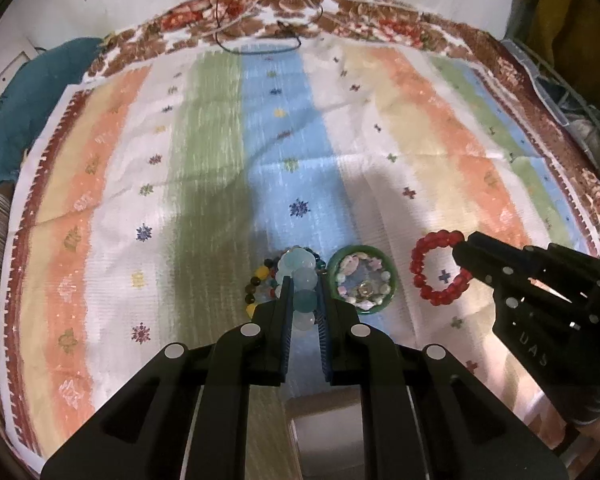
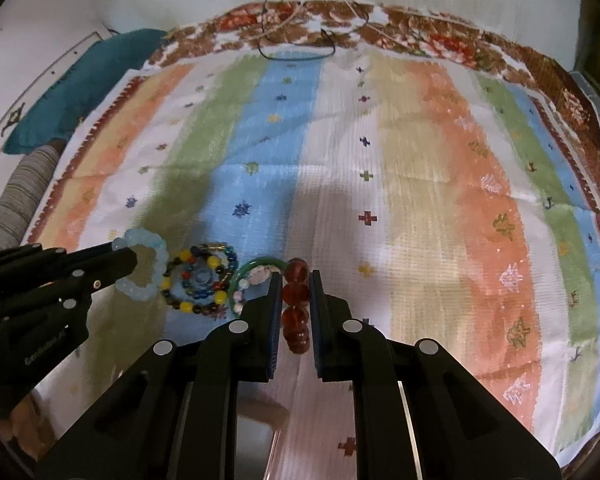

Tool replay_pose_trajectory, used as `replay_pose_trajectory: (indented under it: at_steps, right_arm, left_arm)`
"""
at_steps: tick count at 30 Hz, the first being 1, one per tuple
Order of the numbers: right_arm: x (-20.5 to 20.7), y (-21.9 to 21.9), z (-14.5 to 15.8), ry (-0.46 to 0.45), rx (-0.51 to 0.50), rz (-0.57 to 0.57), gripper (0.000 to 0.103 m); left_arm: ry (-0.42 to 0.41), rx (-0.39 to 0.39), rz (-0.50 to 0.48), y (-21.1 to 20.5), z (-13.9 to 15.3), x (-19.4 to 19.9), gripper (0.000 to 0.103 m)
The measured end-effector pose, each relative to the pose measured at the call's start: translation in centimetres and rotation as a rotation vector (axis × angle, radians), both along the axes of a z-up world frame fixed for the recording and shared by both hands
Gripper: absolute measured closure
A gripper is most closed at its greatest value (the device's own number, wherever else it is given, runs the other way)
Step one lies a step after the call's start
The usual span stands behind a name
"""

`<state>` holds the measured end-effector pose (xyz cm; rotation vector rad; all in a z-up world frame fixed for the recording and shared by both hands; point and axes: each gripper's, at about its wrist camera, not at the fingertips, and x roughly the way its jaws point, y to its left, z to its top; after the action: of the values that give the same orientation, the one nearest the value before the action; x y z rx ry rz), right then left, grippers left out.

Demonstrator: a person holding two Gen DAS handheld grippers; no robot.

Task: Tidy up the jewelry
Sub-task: 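Lift both held bracelets and carry them toward the silver tin, then lower both bracelets into the silver tin and open both grippers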

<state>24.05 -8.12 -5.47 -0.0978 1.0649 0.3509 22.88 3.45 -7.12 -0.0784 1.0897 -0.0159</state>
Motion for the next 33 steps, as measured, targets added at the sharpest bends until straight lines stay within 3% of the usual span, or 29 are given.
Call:
replay_pose_trajectory:
  at_steps: [15,33]
  right_arm:
    - [-5.2,-0.1,3.9,-0.110,0.051,0.046,0.089]
    - [-10.8,-1.0,5.4,-0.171,0.085,0.096,0.089]
  left_arm:
    - [-0.121,-0.005,-0.016,-1.7,3.8,-5.3,0.092]
    - [-0.212,-0.010,-0.004,-2.3,5.7,-10.7,0.092]
